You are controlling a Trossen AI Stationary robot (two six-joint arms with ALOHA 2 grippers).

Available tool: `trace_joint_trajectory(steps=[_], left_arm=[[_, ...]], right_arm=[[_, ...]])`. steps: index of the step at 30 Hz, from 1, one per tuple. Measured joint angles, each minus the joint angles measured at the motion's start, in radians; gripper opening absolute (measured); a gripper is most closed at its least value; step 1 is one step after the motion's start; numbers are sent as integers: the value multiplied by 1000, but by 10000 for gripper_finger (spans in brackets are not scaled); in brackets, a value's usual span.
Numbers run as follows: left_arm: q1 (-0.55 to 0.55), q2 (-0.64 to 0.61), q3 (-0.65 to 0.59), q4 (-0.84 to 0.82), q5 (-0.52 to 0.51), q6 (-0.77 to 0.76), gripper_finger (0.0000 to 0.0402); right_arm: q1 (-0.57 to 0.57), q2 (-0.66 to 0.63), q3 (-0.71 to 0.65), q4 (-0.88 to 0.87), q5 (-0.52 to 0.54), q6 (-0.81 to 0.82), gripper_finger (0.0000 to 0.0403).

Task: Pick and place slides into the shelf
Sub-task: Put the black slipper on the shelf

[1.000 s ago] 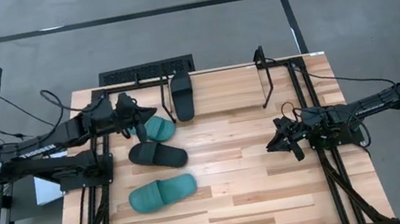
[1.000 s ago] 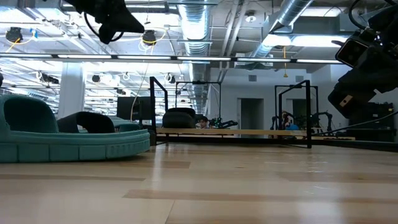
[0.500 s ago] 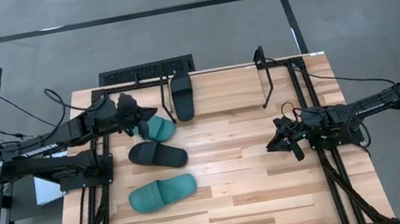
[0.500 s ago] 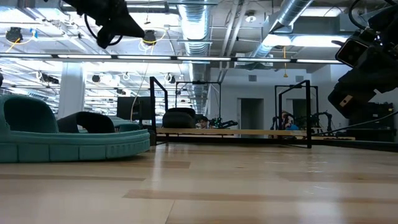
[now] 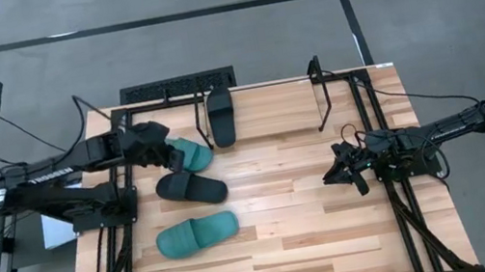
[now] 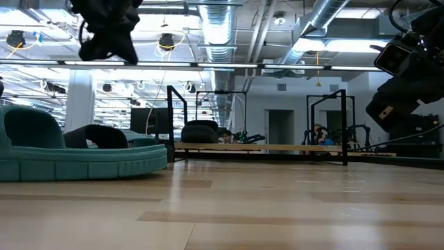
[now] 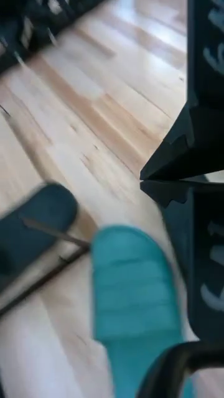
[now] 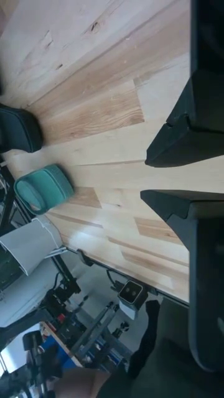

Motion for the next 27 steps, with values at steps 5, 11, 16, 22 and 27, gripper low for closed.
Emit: trace_joint_trajectory(steps=[5,11,16,22,27], left_arm=[[0,30,60,-164,59,-90,0],[0,30,69,-336,86,-213,0],[-1,30,53,-385,78,-272,0],[-1,48,20,-348,89,-298,0],[0,67,-27,-274,106,-299,0]], right_arm=[[0,0,0,0,0,0,59],[0,0,0,0,0,0,59],[0,0,0,0,0,0,59],[0,0,0,0,0,0,59],[0,0,0,0,0,0,59]])
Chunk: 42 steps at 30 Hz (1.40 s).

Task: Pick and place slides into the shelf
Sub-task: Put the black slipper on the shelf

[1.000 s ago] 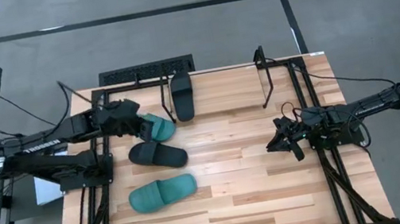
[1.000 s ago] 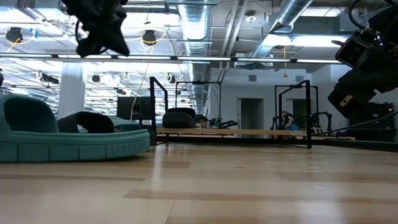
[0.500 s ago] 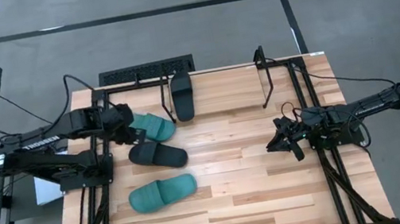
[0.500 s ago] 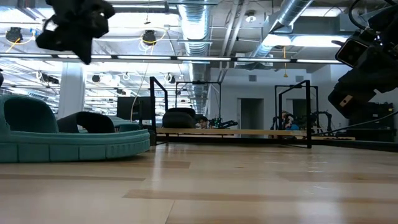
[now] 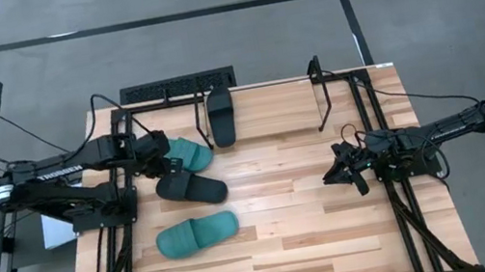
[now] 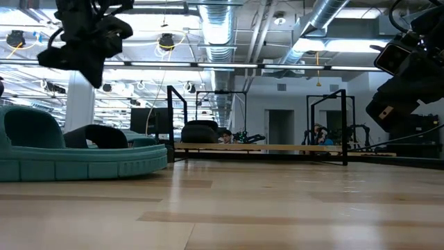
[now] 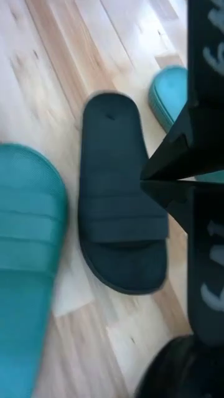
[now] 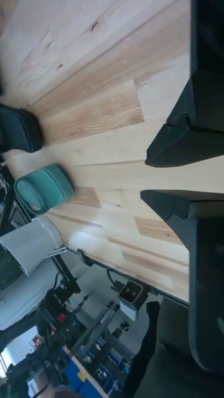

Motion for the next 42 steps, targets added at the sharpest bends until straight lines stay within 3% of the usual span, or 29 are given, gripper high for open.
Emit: trace_joint_trajectory(steps=[13,20,30,42], left_arm=[[-28,173,-16,40,54,32,16],[-47,264,-17,32,61,75,83],[-47,272,-17,30,57,54,172],[-71,271,-17,70,-8,-57,179]], right_arm=[[0,0,0,0,1,0,59],[0,0,0,0,0,0,59],[0,0,0,0,0,0,59],[0,0,0,0,0,0,59]])
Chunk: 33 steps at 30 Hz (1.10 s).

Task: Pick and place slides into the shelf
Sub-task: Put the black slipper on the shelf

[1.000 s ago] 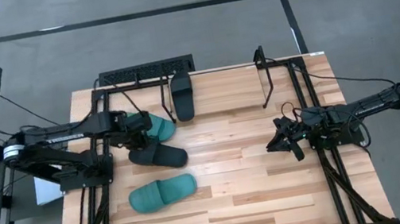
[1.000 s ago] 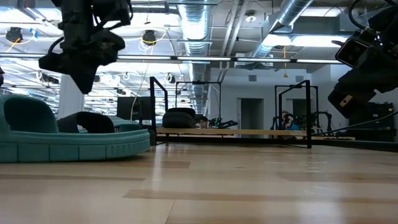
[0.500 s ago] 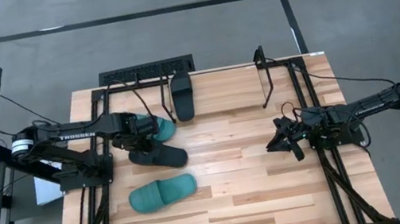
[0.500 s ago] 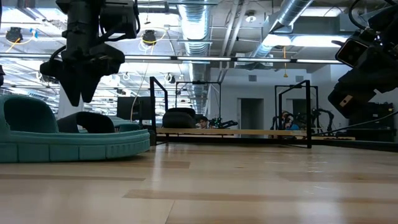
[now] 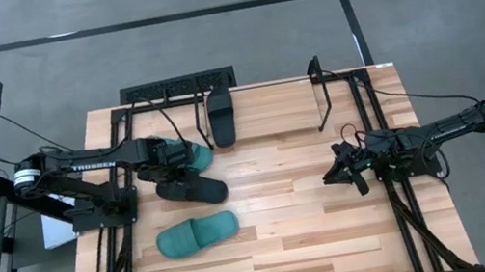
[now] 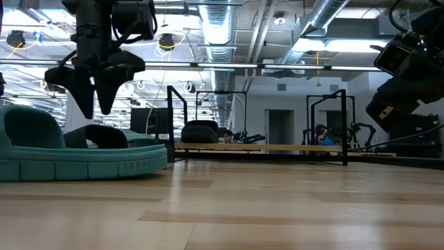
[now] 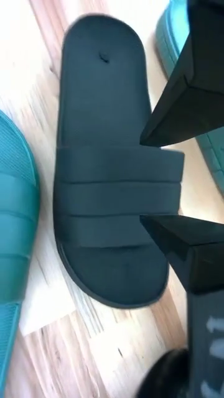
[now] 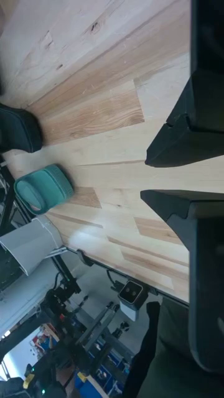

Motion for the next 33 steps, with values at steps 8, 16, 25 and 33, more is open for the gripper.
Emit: trace_joint_trajectory(steps=[8,16,25,33], left_arm=[[-68,0,0,94,-42,-65,179],[-136,0,0,123,-80,-111,179],[-181,12,1,119,-169,-147,175],[-200,149,2,140,-143,-112,145]], right_arm=[[0,0,0,0,0,0,59],[0,0,0,0,0,0,59],[0,0,0,0,0,0,59],[0,0,0,0,0,0,59]])
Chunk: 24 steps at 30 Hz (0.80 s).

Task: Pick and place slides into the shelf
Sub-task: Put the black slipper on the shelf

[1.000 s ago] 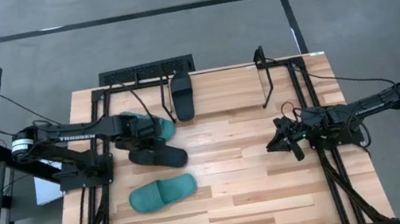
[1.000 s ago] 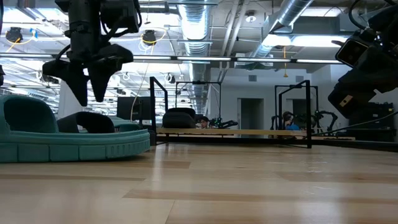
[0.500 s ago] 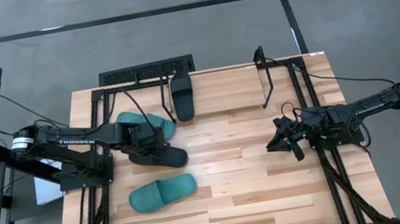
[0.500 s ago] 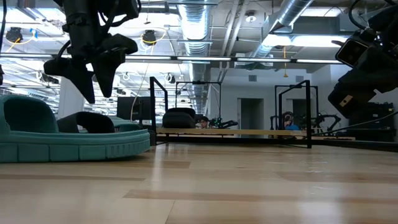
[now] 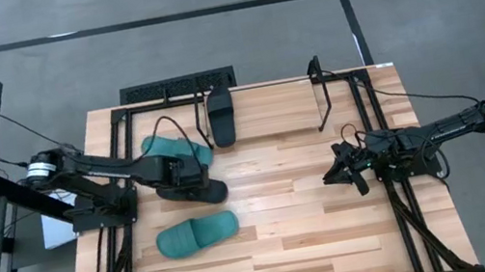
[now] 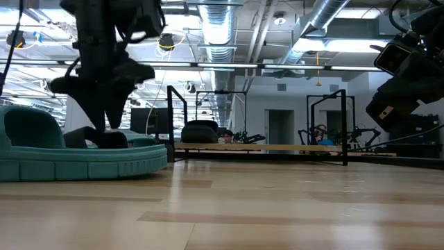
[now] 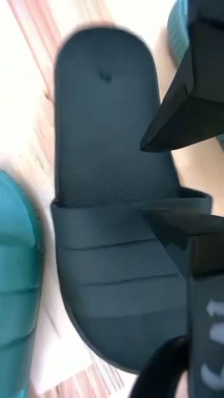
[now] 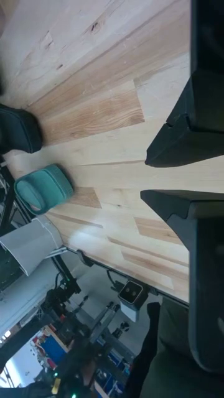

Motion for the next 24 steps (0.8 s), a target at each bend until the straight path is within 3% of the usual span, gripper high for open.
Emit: trace_joint_trajectory(steps=[5,16,24], left_arm=[[1,56,1,8,17,42,130],[0,42,1,-11,22,52,109],[-10,43,115,-92,-20,90,78]], right_arm=[[0,0,0,0,0,0,59],[0,0,0,0,0,0,59],[0,0,0,0,0,0,59]])
